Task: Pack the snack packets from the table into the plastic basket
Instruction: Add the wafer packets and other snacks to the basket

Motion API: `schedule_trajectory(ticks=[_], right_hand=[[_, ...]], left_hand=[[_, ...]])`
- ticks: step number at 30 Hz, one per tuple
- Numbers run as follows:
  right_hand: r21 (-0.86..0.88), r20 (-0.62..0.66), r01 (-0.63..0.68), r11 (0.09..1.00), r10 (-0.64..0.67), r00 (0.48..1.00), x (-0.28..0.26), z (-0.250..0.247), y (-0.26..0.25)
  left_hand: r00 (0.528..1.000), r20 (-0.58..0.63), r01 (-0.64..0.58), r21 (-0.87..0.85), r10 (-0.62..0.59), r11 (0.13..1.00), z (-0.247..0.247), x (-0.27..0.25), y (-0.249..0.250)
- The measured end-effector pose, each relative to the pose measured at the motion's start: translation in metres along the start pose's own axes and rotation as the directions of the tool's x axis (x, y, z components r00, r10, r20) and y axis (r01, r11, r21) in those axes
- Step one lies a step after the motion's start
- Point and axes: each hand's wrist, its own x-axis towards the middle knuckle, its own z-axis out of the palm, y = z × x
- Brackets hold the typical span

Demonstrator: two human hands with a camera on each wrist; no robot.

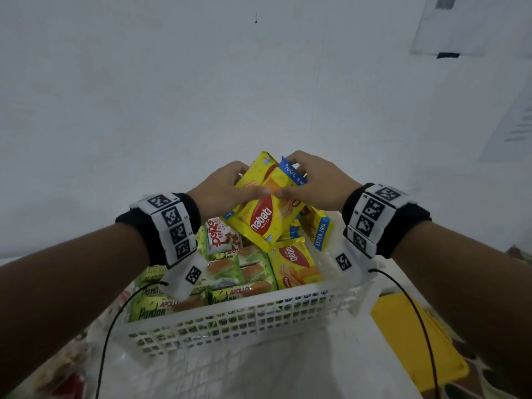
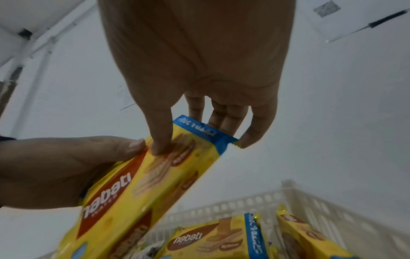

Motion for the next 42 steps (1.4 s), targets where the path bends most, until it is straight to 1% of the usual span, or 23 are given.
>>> schedule_trajectory(ticks=[2, 4, 7, 9, 11, 13, 16, 19, 24, 26, 31, 36, 38, 40, 42], right_hand=[[0.085, -0.013, -0.03, 0.996, 0.031, 0.999, -0.001, -0.003, 0.0], [0.122, -0.032, -0.051, 0.991, 0.056, 0.998, 0.0, -0.005, 0.003], [0.135, -0.111, -0.1, 0.986, 0.115, 0.987, 0.002, -0.009, 0.009], [0.13, -0.173, -0.138, 0.982, 0.16, 0.972, 0.002, -0.013, 0.016], [0.095, -0.237, -0.17, 0.981, 0.189, 0.953, 0.003, -0.018, 0.023], [0.033, -0.281, -0.191, 0.981, 0.193, 0.94, 0.005, -0.021, 0.029], [-0.078, -0.303, -0.219, 0.973, 0.186, 0.935, 0.007, -0.02, 0.035], [-0.159, -0.303, -0.266, 0.951, 0.21, 0.93, 0.007, -0.018, 0.036], [-0.255, -0.212, -0.293, 0.921, 0.242, 0.947, 0.012, -0.012, 0.032], [-0.268, -0.193, -0.3, 0.915, 0.254, 0.948, 0.016, -0.011, 0.027], [-0.332, -0.162, -0.324, 0.886, 0.285, 0.945, 0.024, 0.0, 0.017], [-0.351, -0.148, -0.344, 0.871, 0.311, 0.939, 0.033, 0.009, 0.013], [-0.419, -0.098, -0.341, 0.842, 0.331, 0.939, 0.035, 0.013, 0.014], [-0.516, -0.021, -0.306, 0.8, 0.346, 0.938, 0.035, 0.018, 0.019], [-0.558, 0.034, -0.282, 0.78, 0.361, 0.932, 0.034, 0.025, 0.028]], left_hand=[[0.999, -0.035, -0.019, -0.022, 0.018, 1.0, -0.002, 0.005, 0.0], [0.991, -0.12, -0.05, 0.048, 0.055, 0.998, -0.007, 0.012, -0.003], [0.965, -0.254, -0.038, 0.125, 0.069, 0.991, -0.016, 0.022, -0.014], [0.947, -0.314, -0.034, 0.102, 0.065, 0.994, -0.021, 0.025, -0.02], [0.935, -0.347, -0.043, 0.081, 0.069, 0.996, -0.026, 0.027, -0.021], [0.936, -0.345, -0.051, 0.069, 0.072, 0.996, -0.026, 0.028, -0.018], [0.942, -0.324, -0.07, 0.066, 0.088, 0.995, -0.023, 0.028, -0.013], [0.953, -0.283, -0.093, 0.061, 0.107, 0.994, -0.016, 0.026, -0.009], [0.968, -0.209, -0.117, 0.123, 0.141, 0.985, -0.006, 0.024, -0.005], [0.973, -0.179, -0.127, 0.114, 0.146, 0.985, -0.003, 0.022, -0.004], [0.977, -0.154, -0.134, 0.101, 0.148, 0.986, 0.002, 0.019, -0.001], [0.985, -0.118, -0.113, 0.092, 0.124, 0.989, -0.002, 0.014, -0.002], [0.986, -0.116, -0.107, 0.103, 0.119, 0.989, -0.003, 0.011, -0.002], [0.988, -0.111, -0.099, 0.095, 0.109, 0.991, -0.003, 0.008, -0.003], [0.989, -0.103, -0.096, 0.087, 0.105, 0.992, -0.004, 0.006, -0.004]])
